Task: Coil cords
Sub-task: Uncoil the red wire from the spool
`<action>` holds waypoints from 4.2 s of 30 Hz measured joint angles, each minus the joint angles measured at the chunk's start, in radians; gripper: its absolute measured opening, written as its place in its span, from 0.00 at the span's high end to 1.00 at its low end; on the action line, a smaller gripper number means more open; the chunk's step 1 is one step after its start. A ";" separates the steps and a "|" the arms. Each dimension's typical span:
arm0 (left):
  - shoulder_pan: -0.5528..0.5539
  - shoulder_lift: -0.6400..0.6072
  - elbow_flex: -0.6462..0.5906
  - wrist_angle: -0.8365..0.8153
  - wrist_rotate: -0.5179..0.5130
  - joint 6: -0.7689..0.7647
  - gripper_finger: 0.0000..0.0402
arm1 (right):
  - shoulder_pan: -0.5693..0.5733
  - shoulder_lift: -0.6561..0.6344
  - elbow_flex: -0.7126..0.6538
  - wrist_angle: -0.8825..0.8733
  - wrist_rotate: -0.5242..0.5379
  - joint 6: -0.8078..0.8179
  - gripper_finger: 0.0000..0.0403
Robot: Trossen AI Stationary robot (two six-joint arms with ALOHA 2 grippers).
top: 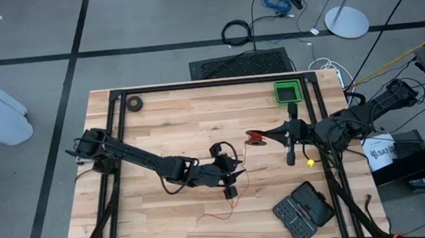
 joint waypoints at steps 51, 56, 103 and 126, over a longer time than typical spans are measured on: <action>0.014 0.002 -0.020 0.045 -0.008 0.001 0.74 | 0.000 0.001 0.000 0.008 0.000 0.000 1.00; 0.014 0.047 -0.020 0.135 0.014 0.027 0.77 | 0.000 0.001 0.000 0.009 0.000 0.000 1.00; 0.031 0.033 -0.019 0.089 0.142 0.026 0.67 | 0.000 0.000 0.000 -0.017 -0.026 -0.004 1.00; 0.026 0.025 -0.019 0.035 0.085 0.027 0.87 | 0.000 0.000 0.000 -0.015 -0.026 -0.003 1.00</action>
